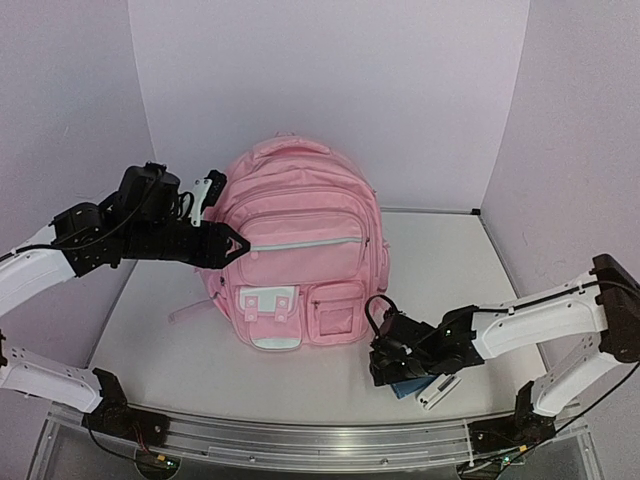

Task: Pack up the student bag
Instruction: Unzip the student bag at the center of the board, then pick up the personal item from the center of the board.

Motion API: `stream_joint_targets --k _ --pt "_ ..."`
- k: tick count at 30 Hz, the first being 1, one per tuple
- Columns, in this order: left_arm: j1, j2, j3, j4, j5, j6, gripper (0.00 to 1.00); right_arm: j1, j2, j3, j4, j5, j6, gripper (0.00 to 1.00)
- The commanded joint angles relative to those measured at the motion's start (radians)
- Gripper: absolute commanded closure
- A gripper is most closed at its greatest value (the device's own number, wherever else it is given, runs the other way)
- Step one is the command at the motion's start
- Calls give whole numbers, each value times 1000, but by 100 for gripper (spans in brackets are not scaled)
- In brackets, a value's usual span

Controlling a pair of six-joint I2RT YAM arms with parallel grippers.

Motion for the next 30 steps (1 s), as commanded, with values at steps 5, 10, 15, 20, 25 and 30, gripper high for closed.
stream_joint_targets --k 5,10,15,20,25,30 --pt "10 -2 2 38 46 -36 47 16 45 23 -105 94 83 21" --pt "12 -4 9 41 60 -45 39 26 102 23 -102 85 83 22" --pt "11 -6 30 39 77 -45 34 45 162 27 -103 117 105 29" --pt "10 -8 57 18 79 -42 31 57 155 31 -104 157 138 54" --pt "12 5 92 5 108 -40 30 62 68 56 -104 188 149 76" --pt "12 47 158 6 184 -33 29 64 -116 62 -104 231 167 92"
